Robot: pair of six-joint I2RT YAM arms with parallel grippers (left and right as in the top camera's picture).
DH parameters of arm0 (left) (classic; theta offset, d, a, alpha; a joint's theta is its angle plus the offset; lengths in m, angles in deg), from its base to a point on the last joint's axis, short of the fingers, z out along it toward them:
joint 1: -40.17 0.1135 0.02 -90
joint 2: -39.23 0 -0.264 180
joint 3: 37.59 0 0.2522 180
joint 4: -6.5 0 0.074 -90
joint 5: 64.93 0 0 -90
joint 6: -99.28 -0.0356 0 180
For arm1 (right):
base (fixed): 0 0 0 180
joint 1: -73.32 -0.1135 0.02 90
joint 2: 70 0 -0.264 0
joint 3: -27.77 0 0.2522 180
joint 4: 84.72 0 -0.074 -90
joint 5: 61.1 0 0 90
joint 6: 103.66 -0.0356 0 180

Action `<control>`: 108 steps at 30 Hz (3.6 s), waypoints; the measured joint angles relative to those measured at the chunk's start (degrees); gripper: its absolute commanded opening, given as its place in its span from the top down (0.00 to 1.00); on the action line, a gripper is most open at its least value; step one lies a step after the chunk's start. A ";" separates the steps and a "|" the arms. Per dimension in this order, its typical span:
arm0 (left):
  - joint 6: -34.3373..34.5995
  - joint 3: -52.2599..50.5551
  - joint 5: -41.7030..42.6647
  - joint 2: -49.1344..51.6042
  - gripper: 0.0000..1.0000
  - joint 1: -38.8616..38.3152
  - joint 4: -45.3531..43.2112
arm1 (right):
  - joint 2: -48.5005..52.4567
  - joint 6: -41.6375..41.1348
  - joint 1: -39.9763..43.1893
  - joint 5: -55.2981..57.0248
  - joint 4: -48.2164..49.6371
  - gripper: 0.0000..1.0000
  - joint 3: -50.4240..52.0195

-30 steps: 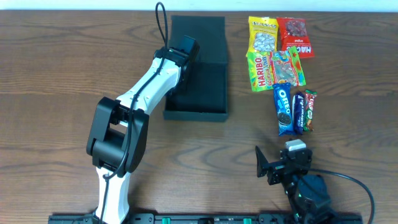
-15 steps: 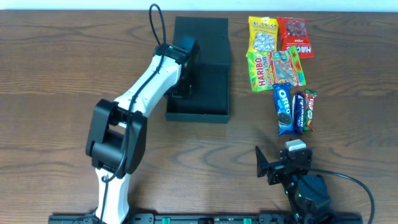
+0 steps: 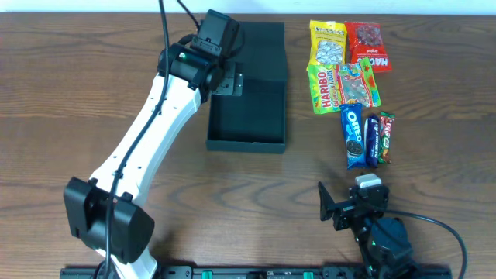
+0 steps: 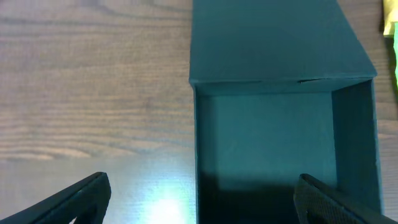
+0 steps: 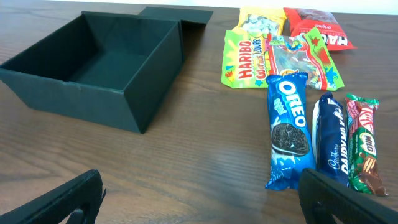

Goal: Pack container

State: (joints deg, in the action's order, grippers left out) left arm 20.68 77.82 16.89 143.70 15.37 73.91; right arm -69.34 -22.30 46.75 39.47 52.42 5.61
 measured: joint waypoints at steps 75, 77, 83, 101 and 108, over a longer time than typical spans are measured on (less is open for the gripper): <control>-3.78 0.00 6.10 0.11 0.05 0.00 -9.75 | 124.32 19.58 29.55 -18.23 4.11 0.18 -79.82; -3.78 0.00 6.12 0.11 0.05 0.02 -9.05 | 125.52 18.93 28.79 -16.17 4.79 0.25 -80.41; -3.78 0.00 6.10 0.11 0.05 0.52 -7.37 | 127.21 16.35 28.26 -14.05 4.98 0.86 -82.68; -3.78 0.00 6.12 0.11 0.05 5.07 -7.23 | 119.64 15.23 28.17 -20.44 -3.02 0.99 -83.32; -4.42 0.00 6.32 -2.34 0.05 11.17 -7.26 | 103.01 24.15 25.27 -37.16 -3.04 0.99 -83.67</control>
State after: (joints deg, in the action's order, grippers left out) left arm 16.26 77.82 23.20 141.36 26.54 66.65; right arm 33.68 1.85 72.02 2.31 49.38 -78.06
